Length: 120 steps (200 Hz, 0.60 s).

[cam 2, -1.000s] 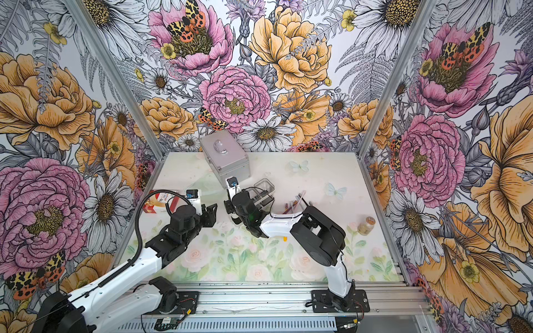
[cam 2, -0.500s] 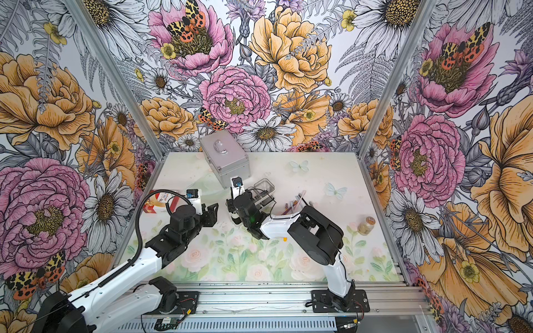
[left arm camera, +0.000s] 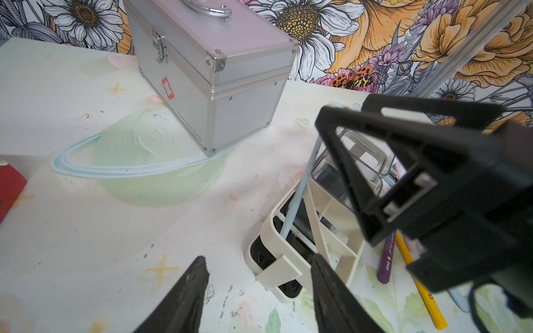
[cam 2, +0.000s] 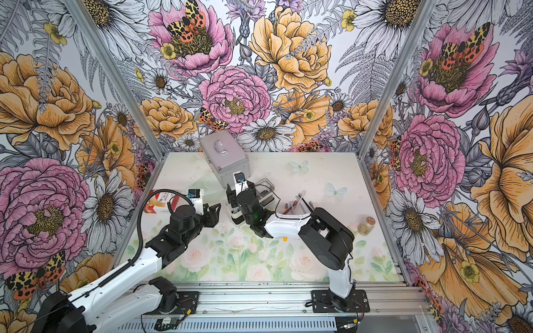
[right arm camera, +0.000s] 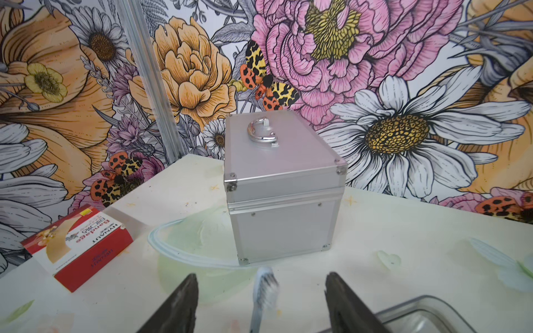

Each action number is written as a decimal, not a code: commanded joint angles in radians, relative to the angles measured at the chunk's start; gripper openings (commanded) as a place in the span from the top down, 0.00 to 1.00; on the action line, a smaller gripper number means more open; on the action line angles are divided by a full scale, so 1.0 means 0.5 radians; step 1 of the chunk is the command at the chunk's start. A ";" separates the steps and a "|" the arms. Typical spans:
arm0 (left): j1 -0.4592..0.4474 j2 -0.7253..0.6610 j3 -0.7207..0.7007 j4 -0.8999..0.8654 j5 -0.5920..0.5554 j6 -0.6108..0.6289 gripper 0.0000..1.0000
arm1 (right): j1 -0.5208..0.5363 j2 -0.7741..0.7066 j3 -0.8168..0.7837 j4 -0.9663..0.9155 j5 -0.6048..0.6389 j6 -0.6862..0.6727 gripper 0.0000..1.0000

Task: Place the toothbrush into the toothbrush holder
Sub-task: Place the toothbrush in the toothbrush holder.

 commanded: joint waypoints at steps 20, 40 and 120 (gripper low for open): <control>-0.127 -0.021 -0.025 0.105 0.059 0.156 0.41 | -0.067 -0.388 -0.036 -0.375 0.371 0.041 0.29; -0.221 0.039 0.003 0.134 0.081 0.260 0.40 | -0.164 -0.608 -0.065 -0.776 0.609 0.257 0.29; -0.805 0.769 0.643 -0.043 0.264 0.586 0.40 | -0.961 -1.149 -0.319 -1.893 -0.036 0.724 0.36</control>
